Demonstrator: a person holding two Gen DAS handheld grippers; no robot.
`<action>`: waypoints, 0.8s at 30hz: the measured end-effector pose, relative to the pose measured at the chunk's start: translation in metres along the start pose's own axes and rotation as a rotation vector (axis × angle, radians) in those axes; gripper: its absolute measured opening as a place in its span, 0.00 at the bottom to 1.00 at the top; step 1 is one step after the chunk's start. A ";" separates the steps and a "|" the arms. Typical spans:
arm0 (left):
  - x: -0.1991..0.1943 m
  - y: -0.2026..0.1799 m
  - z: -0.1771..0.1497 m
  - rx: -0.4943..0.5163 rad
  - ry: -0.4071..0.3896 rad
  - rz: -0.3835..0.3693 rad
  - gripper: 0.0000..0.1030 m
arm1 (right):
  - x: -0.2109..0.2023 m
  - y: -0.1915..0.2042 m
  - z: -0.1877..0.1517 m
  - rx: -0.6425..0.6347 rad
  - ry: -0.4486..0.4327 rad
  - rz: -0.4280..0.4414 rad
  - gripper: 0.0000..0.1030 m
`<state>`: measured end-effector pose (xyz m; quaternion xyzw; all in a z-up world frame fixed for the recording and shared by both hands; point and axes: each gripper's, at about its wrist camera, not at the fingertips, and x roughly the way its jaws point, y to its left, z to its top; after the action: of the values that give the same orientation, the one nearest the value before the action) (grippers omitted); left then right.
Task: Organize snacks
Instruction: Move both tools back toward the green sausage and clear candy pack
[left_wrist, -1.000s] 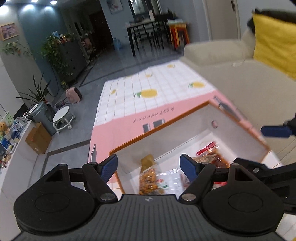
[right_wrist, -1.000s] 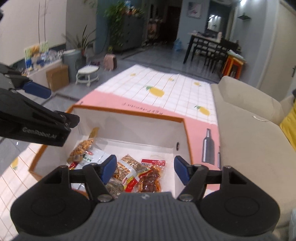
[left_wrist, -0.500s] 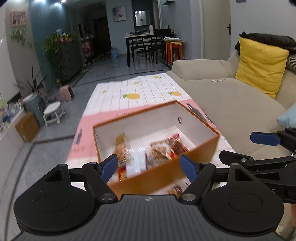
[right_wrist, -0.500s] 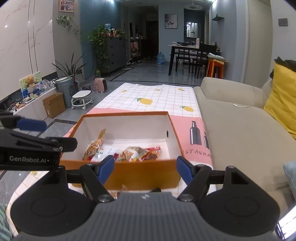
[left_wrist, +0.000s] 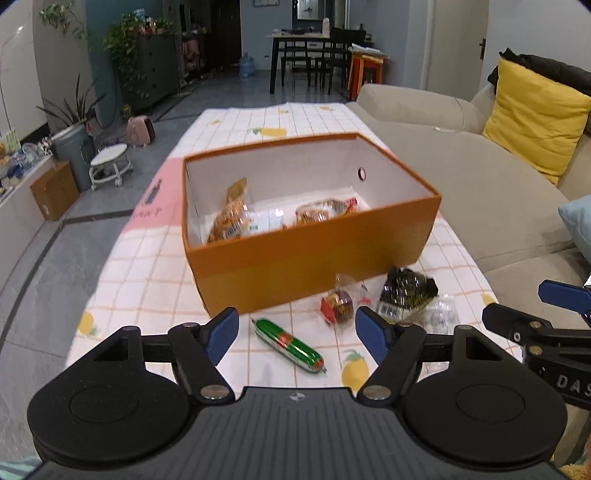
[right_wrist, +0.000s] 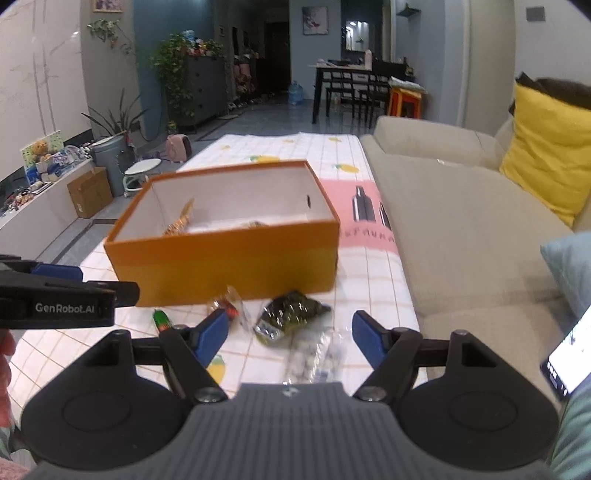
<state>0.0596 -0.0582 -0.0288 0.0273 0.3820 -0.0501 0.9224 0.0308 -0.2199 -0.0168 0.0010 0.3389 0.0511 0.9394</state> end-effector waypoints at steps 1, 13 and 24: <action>0.003 -0.001 -0.003 -0.003 0.010 -0.003 0.80 | 0.004 -0.002 0.000 0.003 0.006 -0.010 0.70; 0.039 0.007 -0.016 -0.096 0.123 -0.048 0.75 | 0.045 -0.010 -0.021 0.009 0.085 -0.023 0.70; 0.082 0.017 -0.018 -0.221 0.230 0.001 0.75 | 0.094 -0.021 -0.029 0.076 0.181 -0.035 0.69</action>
<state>0.1063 -0.0456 -0.0990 -0.0684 0.4884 -0.0037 0.8699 0.0864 -0.2324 -0.1002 0.0260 0.4243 0.0216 0.9049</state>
